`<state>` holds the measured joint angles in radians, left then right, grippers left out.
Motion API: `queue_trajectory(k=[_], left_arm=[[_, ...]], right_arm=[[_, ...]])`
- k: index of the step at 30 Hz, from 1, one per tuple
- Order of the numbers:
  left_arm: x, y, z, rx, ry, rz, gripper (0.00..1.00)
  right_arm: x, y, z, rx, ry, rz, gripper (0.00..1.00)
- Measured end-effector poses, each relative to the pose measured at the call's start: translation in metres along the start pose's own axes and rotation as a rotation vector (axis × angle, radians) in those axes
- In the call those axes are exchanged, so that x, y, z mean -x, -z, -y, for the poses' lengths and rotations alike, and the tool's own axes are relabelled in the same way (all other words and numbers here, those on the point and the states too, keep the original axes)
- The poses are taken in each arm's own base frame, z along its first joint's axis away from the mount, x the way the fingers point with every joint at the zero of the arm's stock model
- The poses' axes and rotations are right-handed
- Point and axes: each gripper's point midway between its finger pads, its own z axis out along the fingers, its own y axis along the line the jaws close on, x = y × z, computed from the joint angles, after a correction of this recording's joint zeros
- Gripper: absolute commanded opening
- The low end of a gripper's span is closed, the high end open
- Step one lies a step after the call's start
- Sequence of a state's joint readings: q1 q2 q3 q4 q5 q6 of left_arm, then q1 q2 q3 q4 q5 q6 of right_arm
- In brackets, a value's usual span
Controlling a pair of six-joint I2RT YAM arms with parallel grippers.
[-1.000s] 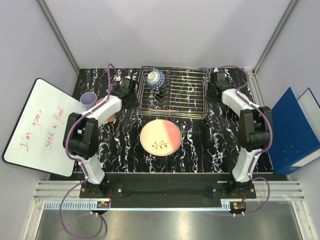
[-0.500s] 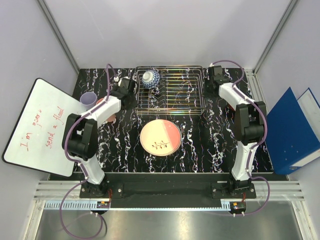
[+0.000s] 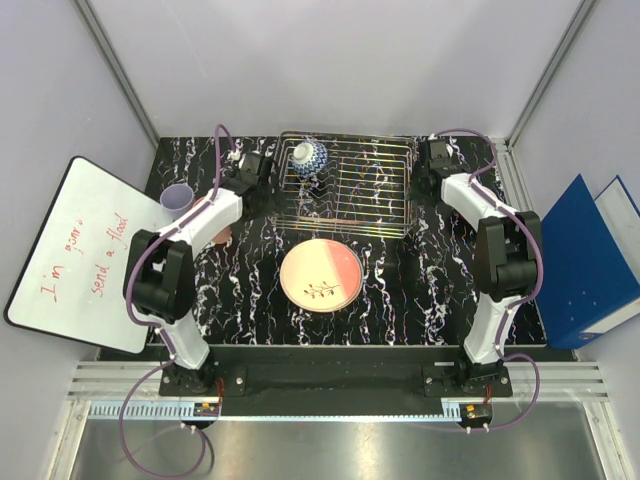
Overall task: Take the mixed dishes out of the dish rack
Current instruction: Adjust the dish rack at the center of the board, then pick up the bowl from the dish rack.
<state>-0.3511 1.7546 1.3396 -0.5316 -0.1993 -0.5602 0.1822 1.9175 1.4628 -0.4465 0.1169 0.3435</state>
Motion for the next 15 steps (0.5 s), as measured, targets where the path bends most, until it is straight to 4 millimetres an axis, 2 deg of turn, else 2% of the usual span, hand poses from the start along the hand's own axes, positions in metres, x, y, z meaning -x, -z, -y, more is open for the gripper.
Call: queue_trajectory(k=[4,9,13,15], left_arm=[[0.007,0.006,0.002,0.003,0.001,0.011,0.9],[0.034,0.027,0.011,-0.02,0.013,0.074,0.93],[0.061,0.05,0.021,-0.06,0.03,0.145,0.95],[0.071,0.061,0.025,-0.076,0.038,0.174,0.97]], right_arm=[[0.004,0.0,0.011,-0.055,-0.034,0.021,0.66],[0.01,0.002,0.016,-0.091,-0.055,0.036,0.8],[0.033,0.012,0.014,-0.098,-0.072,0.088,0.83],[0.051,0.025,0.009,-0.087,-0.085,0.131,0.83]])
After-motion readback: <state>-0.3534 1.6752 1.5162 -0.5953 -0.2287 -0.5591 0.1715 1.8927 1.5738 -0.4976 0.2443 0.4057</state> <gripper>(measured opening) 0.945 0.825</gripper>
